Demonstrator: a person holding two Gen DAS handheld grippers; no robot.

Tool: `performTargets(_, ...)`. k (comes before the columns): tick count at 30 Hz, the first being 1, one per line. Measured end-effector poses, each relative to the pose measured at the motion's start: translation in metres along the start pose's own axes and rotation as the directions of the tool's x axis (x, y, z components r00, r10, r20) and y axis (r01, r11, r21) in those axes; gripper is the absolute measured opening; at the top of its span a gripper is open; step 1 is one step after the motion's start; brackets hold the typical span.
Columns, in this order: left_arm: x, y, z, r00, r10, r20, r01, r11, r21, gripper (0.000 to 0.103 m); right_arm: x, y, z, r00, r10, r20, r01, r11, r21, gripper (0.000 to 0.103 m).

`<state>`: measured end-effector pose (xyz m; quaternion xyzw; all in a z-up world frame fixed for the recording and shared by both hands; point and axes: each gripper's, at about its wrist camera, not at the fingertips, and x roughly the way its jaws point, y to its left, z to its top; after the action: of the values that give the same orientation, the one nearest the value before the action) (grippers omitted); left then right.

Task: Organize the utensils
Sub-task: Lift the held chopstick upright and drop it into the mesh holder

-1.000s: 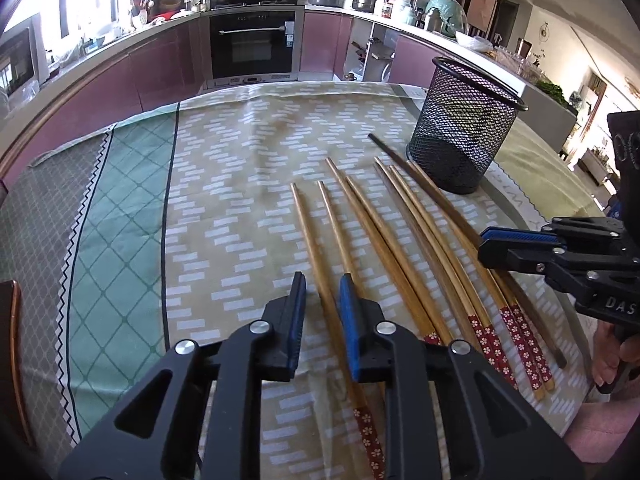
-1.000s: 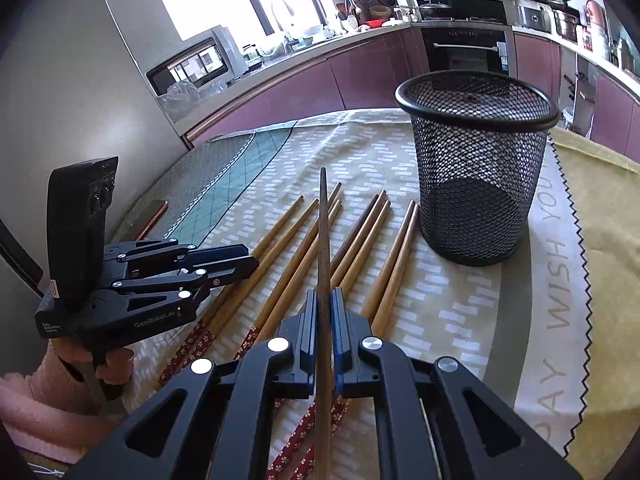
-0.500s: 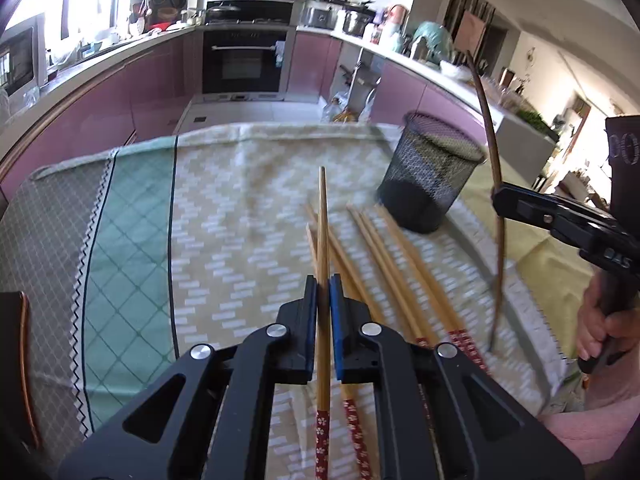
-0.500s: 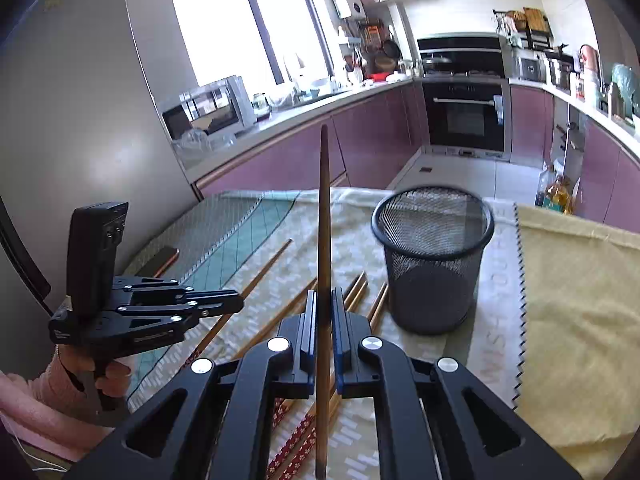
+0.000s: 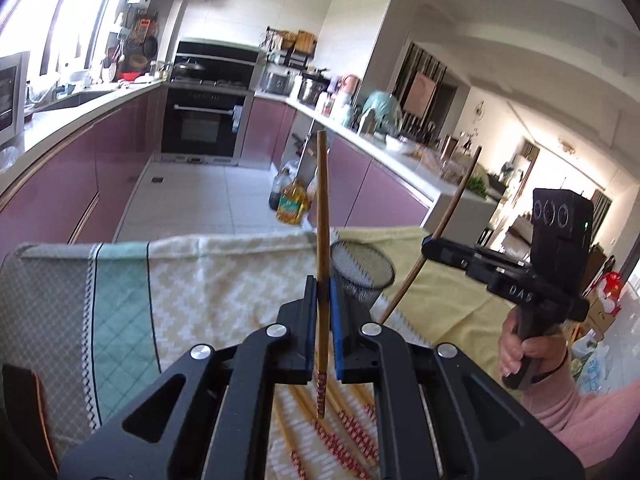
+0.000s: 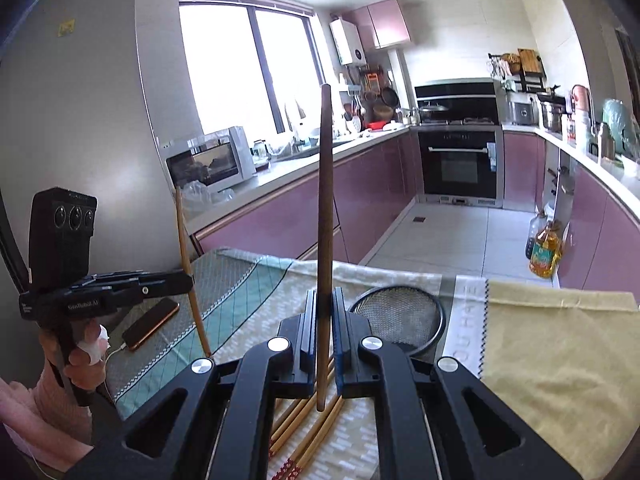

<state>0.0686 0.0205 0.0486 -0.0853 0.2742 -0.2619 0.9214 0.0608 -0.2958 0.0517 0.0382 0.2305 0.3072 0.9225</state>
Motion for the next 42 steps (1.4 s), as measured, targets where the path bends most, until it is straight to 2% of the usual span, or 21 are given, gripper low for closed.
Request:
performTargets(3, 0.003, -0.007, 0.02, 0.998, -0.014, 0.053, 0.014, 1.0, 0.0, 0.007, -0.005, -0.002, 0.016, 1.0, -0.007, 0.028, 0.007, 1.0, -0.013, 0.006)
performTargets(11, 0.031, -0.042, 0.063, 0.99, -0.065, 0.128, 0.06, 0.997, 0.041, 0.007, -0.011, -0.017, 0.051, 0.995, -0.04, 0.095, 0.043, 0.999, -0.031, 0.006)
performTargets(16, 0.051, -0.06, 0.08, 0.985, -0.07, 0.155, 0.061, 0.996, 0.064, 0.007, -0.003, -0.026, 0.054, 0.994, -0.066, 0.091, 0.069, 0.997, -0.028, 0.006)
performTargets(19, 0.069, -0.067, 0.083, 0.987, -0.043, 0.157, 0.032, 0.997, 0.069, 0.007, 0.007, -0.029, 0.05, 0.993, -0.092, 0.068, 0.095, 0.995, -0.033, 0.006)
performTargets(23, 0.095, -0.068, 0.078, 0.993, -0.016, 0.113, 0.008, 0.997, 0.078, 0.007, 0.025, -0.037, 0.04, 0.995, -0.099, 0.003, 0.099, 0.995, -0.028, 0.006)
performTargets(26, 0.115, -0.066, 0.068, 0.999, -0.013, 0.048, 0.008, 0.996, 0.088, 0.007, 0.037, -0.042, 0.03, 0.993, -0.099, -0.056, 0.098, 0.995, -0.024, 0.006)
performTargets(33, 0.152, -0.049, 0.049, 0.998, 0.013, -0.057, -0.008, 0.996, 0.088, 0.007, 0.063, -0.05, 0.016, 0.979, -0.094, -0.18, 0.097, 0.995, 0.009, 0.006)
performTargets(42, 0.168, -0.038, 0.042, 0.995, 0.025, -0.092, -0.019, 0.997, 0.069, 0.008, 0.078, -0.059, 0.017, 0.971, -0.108, -0.212, 0.119, 0.992, 0.039, 0.009)
